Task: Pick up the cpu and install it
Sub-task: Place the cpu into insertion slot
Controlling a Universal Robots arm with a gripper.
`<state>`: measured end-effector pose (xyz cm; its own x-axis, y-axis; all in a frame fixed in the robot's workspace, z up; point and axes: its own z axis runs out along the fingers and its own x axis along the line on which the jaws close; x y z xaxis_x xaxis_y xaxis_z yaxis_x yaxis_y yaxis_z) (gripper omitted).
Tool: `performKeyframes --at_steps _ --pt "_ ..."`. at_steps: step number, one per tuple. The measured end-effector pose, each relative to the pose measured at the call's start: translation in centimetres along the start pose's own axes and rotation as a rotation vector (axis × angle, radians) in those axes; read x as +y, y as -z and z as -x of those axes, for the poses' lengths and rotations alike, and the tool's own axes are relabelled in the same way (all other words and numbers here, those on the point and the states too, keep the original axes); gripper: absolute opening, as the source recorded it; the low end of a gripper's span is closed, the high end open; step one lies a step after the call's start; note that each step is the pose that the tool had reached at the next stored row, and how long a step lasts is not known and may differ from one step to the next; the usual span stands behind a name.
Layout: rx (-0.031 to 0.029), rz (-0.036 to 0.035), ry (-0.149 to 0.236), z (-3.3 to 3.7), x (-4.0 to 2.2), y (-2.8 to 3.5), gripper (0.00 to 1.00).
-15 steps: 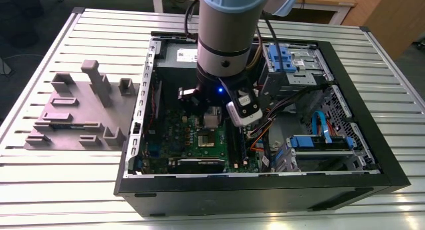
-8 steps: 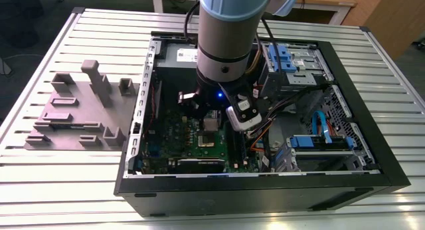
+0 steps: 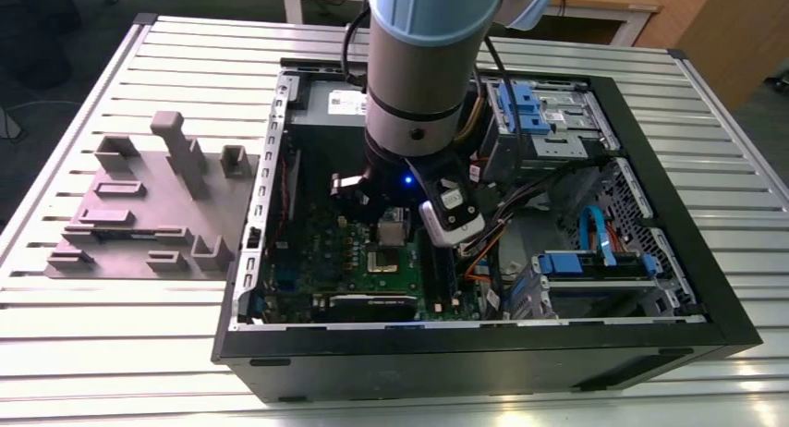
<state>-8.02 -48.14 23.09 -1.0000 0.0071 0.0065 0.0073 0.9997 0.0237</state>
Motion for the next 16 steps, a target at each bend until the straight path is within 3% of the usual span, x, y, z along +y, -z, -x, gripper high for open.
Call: performKeyframes --at_steps 11,16 --pt "0.0001 0.0000 0.000 0.01 -0.17 -0.19 0.47" --pt "0.0004 0.0000 0.006 -0.01 -0.49 -0.99 0.47"
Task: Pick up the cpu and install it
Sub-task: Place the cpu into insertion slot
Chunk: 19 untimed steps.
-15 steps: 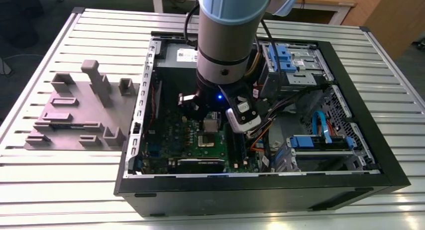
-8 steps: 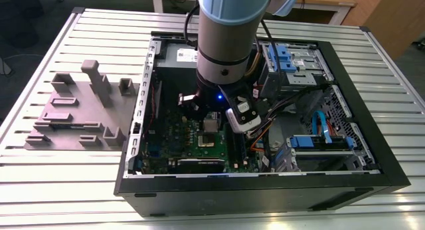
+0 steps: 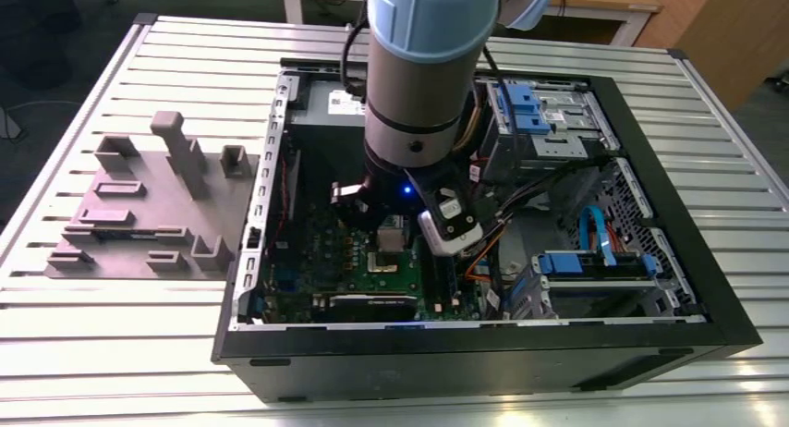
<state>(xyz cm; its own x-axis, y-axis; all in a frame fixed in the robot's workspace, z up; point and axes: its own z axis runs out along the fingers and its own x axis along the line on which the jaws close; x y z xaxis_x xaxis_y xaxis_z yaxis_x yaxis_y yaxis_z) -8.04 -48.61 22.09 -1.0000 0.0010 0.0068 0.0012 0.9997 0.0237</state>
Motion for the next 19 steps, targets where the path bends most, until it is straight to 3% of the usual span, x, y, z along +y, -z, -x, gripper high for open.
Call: performKeyframes --at_steps 9,19 --pt "0.0021 -0.0002 0.013 -0.29 -0.43 -1.03 0.47" --pt "0.0022 -0.0001 0.013 -0.34 -0.44 -1.12 0.47"
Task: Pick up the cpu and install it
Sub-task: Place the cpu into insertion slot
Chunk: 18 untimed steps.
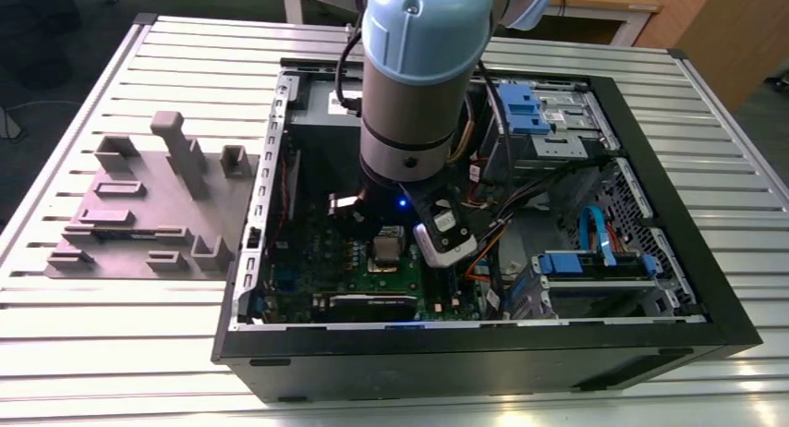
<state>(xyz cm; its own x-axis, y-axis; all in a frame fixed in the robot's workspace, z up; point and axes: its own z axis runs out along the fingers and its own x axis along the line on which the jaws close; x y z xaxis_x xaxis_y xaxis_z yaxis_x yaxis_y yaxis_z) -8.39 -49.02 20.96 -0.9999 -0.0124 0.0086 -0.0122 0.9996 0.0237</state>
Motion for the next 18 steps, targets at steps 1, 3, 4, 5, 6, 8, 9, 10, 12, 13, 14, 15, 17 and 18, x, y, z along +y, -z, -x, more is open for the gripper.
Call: performKeyframes --at_steps 1,3,4,5,6,8,9,10,12,13,14,15,17,18 --pt "0.0000 0.0000 0.000 0.00 0.00 0.00 0.47" --pt "-0.0001 0.0000 0.000 0.00 0.00 0.00 0.47" --pt "-0.0001 0.0001 0.000 0.00 0.00 -0.03 0.47" --pt "-0.0003 0.0005 0.000 -0.03 0.01 -0.11 0.47" --pt "0.0001 0.0004 0.001 -0.06 0.00 -0.20 0.47" --pt "0.0010 0.0000 0.007 -0.12 -0.01 -0.42 0.47" --pt "0.0013 -0.0001 0.009 -0.16 -0.01 -0.55 0.47" --pt "0.0016 0.0000 0.009 -0.20 -0.01 -0.66 0.47" --pt "0.0025 0.0000 0.009 -0.23 -0.02 -0.97 0.47" --pt "0.0029 0.0000 0.009 -0.23 -0.02 -1.15 0.47" --pt "0.0033 0.0000 0.009 -0.23 -0.03 -1.31 0.47" --pt "0.0038 0.0000 0.009 -0.24 -0.03 -1.46 0.47" --pt "0.0045 -0.0001 0.009 -0.27 -0.04 -1.58 0.47" --pt "0.0046 -0.0001 0.009 -0.28 -0.04 -1.61 0.47"
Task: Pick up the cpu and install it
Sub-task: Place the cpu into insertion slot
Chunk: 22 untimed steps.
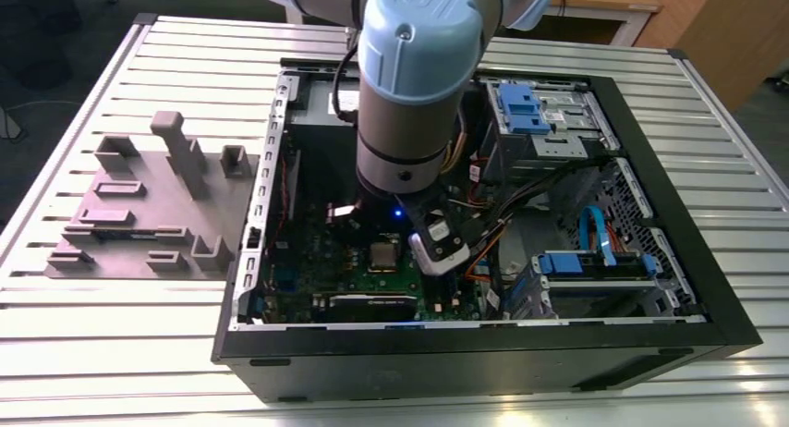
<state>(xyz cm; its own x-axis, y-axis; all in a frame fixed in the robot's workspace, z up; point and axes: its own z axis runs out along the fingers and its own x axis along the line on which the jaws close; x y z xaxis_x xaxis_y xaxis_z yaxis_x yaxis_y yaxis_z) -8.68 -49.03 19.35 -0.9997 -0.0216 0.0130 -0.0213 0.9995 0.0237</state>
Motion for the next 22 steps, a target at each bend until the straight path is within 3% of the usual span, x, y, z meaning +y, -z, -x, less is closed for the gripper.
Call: performKeyframes --at_steps 9,22 --pt "0.0022 -0.0005 0.000 -0.02 -0.02 -0.53 0.47" --pt "0.0019 0.0001 0.000 -0.01 -0.01 -0.61 0.47"
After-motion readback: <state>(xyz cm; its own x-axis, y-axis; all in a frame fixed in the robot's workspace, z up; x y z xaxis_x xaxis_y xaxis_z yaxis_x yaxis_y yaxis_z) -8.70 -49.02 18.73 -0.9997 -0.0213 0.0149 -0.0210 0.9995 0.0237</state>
